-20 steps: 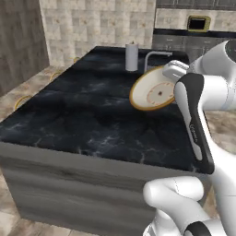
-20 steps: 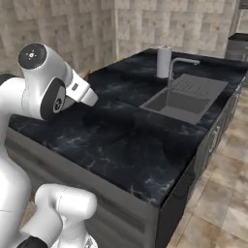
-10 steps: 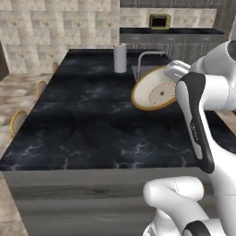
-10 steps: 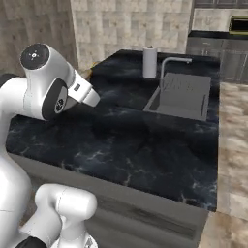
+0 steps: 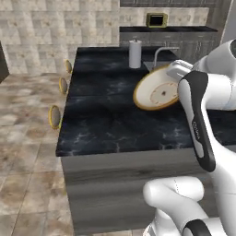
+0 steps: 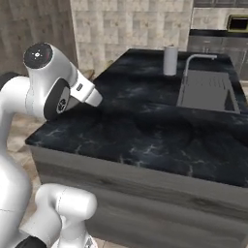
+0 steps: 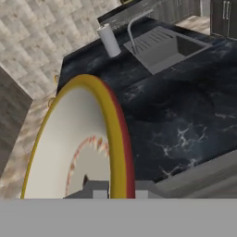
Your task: Pick up the bowls from the cabinet and place each bowl in front of a stool on the dining counter.
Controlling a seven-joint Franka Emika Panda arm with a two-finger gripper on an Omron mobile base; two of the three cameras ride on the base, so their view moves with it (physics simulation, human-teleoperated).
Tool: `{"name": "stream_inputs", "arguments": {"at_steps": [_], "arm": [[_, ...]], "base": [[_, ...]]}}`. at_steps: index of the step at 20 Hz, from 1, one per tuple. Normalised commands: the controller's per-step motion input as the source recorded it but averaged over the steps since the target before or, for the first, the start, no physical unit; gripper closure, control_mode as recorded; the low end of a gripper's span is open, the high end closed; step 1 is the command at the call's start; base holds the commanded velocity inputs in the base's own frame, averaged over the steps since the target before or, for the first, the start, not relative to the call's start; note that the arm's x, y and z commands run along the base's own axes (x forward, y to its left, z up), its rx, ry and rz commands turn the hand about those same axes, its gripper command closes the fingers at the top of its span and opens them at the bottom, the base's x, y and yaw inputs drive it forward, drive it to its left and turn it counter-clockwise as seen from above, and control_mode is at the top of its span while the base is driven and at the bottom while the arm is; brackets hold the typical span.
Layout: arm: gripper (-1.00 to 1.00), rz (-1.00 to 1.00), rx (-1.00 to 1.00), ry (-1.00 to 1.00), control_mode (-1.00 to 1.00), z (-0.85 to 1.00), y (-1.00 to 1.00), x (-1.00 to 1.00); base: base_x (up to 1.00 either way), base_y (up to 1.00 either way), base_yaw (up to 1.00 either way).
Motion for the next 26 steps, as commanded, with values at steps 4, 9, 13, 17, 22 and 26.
{"name": "stream_inputs", "arguments": {"at_steps": [4,9,13,17,22,26], "arm": [[1.0,0.0,0.0,0.0,1.0,0.0,0.0,0.0],[1.0,0.0,0.0,0.0,1.0,0.0,0.0,0.0],[1.0,0.0,0.0,0.0,1.0,0.0,0.0,0.0],[1.0,0.0,0.0,0.0,1.0,0.0,0.0,0.0],[1.0,0.0,0.0,0.0,1.0,0.0,0.0,0.0],[1.0,0.0,0.0,0.0,1.0,0.0,0.0,0.0]], "base": [[-0.46,1.0,-0.12],[0.06,1.0,-0.27],[0.36,1.0,-0.48],[0.46,1.0,-0.57],[0.43,1.0,-0.59],[0.37,1.0,-0.6]]}}
